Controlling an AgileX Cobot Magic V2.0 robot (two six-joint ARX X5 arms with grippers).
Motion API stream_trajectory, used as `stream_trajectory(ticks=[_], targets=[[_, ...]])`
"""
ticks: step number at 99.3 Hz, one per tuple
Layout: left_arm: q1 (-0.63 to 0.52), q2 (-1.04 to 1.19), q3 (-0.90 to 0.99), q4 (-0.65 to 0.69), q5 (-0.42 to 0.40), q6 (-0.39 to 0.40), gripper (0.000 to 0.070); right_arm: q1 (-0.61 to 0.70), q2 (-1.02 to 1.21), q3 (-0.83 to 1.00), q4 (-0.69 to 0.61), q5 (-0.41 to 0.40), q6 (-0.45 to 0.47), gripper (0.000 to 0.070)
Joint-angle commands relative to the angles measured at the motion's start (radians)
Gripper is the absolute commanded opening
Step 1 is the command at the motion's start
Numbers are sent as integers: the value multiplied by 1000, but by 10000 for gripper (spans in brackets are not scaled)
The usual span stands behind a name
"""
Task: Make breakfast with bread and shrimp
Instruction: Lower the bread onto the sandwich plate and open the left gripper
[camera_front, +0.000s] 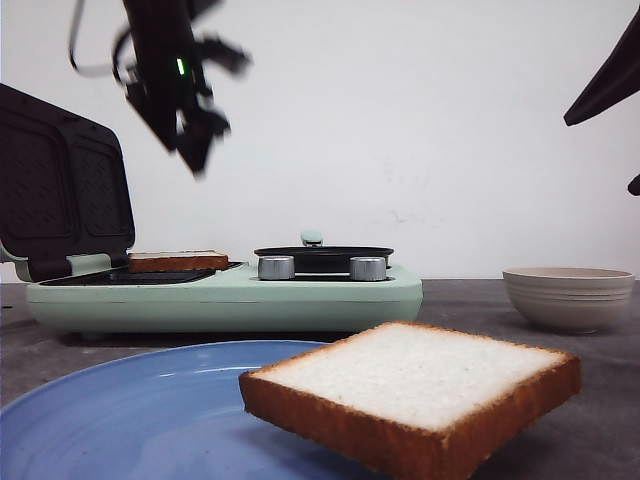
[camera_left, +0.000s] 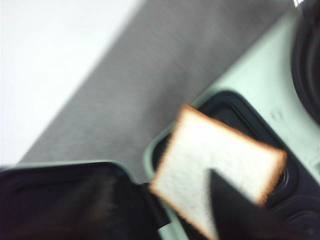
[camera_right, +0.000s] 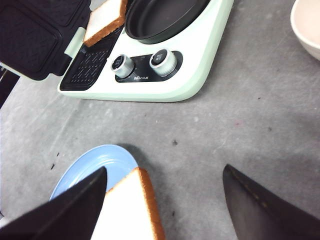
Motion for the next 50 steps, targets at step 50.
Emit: stream_trajectory(ticks=[50], targets=[[48,-506,-32,-215,257,-383,10,4,5,8,12,20,-8,453]])
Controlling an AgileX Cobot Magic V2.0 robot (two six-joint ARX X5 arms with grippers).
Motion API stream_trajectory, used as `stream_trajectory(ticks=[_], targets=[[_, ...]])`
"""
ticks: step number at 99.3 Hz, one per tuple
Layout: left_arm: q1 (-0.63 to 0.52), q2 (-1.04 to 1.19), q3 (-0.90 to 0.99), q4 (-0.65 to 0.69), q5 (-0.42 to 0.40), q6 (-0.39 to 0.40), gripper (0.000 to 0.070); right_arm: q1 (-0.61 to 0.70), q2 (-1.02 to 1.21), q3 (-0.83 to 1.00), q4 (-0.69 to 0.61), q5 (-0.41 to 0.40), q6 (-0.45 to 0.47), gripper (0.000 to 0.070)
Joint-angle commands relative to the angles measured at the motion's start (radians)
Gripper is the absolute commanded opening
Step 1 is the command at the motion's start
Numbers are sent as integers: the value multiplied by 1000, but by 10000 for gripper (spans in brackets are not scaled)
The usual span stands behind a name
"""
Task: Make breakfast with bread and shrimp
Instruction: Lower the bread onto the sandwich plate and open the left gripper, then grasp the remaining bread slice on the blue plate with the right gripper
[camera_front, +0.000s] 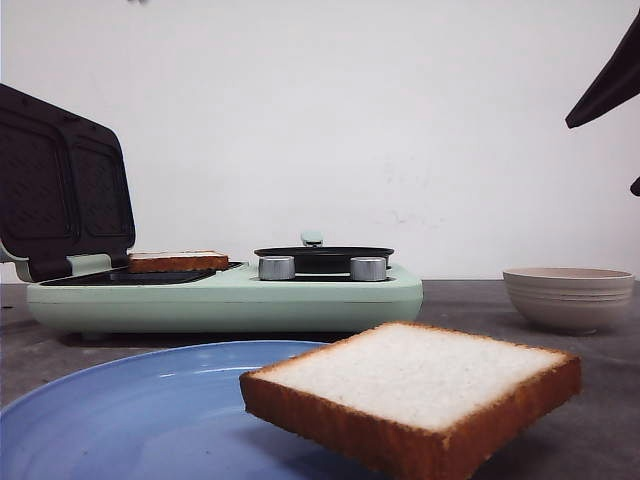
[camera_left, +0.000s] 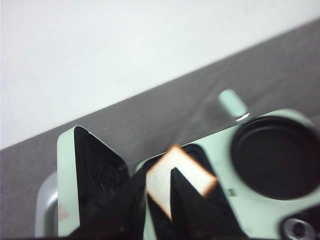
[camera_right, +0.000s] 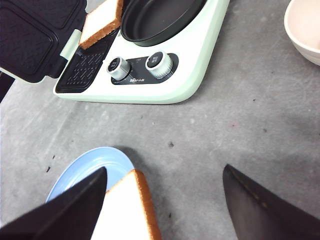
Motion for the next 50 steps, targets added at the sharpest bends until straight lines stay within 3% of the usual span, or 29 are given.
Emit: stream_trajectory(ticks=[1,25,50], targets=[[-2,-60,-15,-25,26,-46,10,4,5,8,11,4,-8,453],[-29,-429,-265,-35,104,-90,10,4,10,8,-48,-10,31,453],[-40,-748,-426,-67,114,-160,10,5,140,8,-152,-155,62,456]])
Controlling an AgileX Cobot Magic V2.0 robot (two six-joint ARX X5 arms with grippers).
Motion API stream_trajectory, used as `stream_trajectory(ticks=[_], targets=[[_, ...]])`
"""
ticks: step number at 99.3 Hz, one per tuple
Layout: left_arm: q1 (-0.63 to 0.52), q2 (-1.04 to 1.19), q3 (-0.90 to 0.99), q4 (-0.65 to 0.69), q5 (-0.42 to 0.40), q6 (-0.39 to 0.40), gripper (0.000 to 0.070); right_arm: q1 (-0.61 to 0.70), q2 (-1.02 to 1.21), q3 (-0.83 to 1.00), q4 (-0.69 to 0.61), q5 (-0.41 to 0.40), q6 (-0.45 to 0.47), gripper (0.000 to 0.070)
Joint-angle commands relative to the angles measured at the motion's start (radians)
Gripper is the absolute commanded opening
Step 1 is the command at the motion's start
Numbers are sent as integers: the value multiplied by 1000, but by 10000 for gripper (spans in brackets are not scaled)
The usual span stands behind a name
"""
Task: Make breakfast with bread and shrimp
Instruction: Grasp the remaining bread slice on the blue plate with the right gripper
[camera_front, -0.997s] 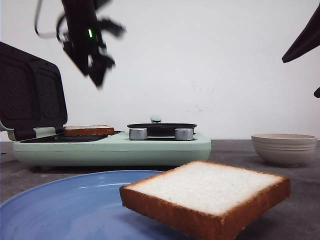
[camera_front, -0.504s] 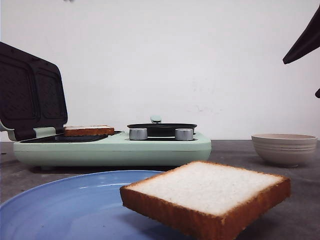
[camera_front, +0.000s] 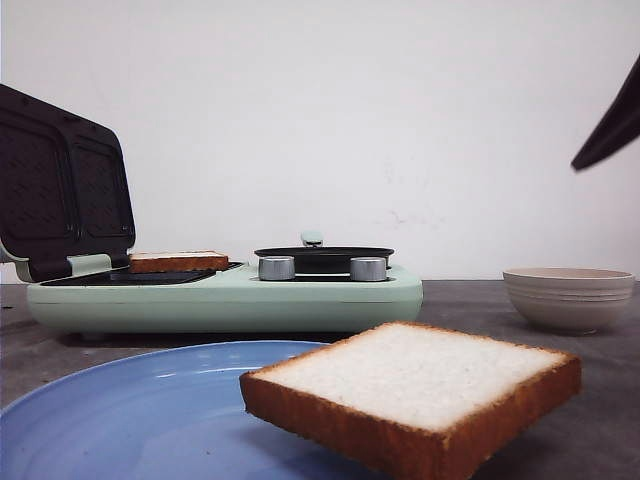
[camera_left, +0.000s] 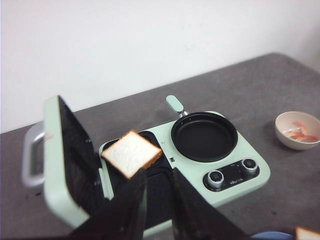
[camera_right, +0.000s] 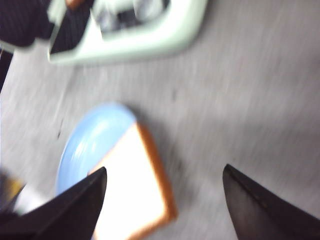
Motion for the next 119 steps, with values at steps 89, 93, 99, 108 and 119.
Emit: stream_trajectory(ticks=[89,93,99,108,119], targets=[[-15,-182,5,-50,79,-70,10,111,497,8,190,-172,-173,456],[-15,-182,5,-50,79,-70,10,121,497,8,202,-188,-173,456],[-15,-182,5,-50,79,-70,10,139,497,8,212,-198,-173,456],[-15,-182,5,-50,79,-71,10,162,504,8,212,-190,-179,456],[-15,-182,5,-47,79,-74,10,181,531,8,214,-164,-183,456]])
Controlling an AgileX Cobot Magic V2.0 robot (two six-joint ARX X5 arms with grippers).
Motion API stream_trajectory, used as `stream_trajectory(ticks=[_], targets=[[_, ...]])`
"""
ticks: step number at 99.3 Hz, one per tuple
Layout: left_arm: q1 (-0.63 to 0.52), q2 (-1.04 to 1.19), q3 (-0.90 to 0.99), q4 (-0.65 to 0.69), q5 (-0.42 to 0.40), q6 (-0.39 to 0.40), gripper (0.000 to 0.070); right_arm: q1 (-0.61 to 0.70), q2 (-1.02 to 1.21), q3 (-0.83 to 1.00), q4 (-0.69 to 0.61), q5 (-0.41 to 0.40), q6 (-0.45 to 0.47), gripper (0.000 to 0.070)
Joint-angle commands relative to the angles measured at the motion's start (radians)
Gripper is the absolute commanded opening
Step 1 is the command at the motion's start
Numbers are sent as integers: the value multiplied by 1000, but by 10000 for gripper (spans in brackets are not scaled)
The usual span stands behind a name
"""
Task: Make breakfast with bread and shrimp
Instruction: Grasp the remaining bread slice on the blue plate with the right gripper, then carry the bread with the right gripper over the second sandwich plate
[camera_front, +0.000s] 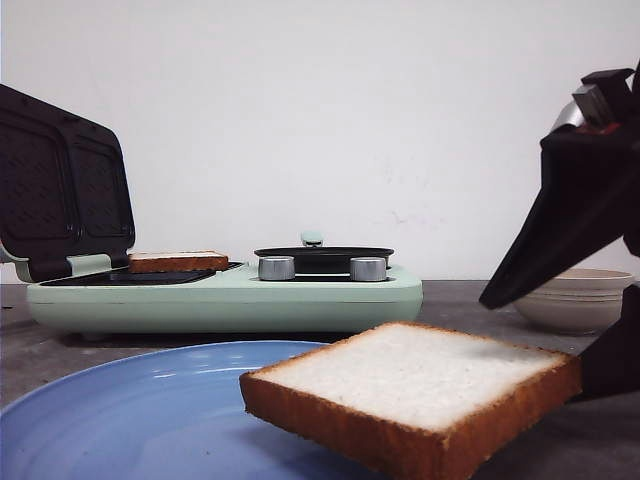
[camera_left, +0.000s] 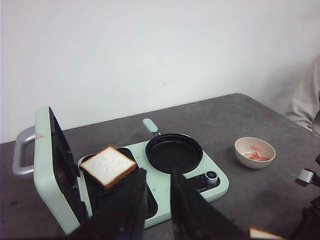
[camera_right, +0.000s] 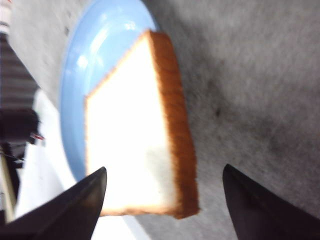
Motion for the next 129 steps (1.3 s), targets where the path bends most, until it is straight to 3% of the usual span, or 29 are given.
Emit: stream_trajectory(ticks=[1,49,66,80,87,102,129], targets=[[-4,6,12,15,2,-10,10,11,31,8,8,11,-21,456],[-4,6,12,29,2,-39,10,27,53,8,82,17,10,452],[-4,6,12,42,2,-43,10,33,53,8,80,16,14,239],[-4,6,12,42,2,-43,10,45,54,8,79,16,22,179],[-4,6,12,42,2,-43,10,50,53,8,80,13,20,0],[-4,6,12,42,2,-43,10,50,48,8,115,-23,28,2],[-4,5,12,42,2,-43,10,43,-75,93,285,-91,189,2]])
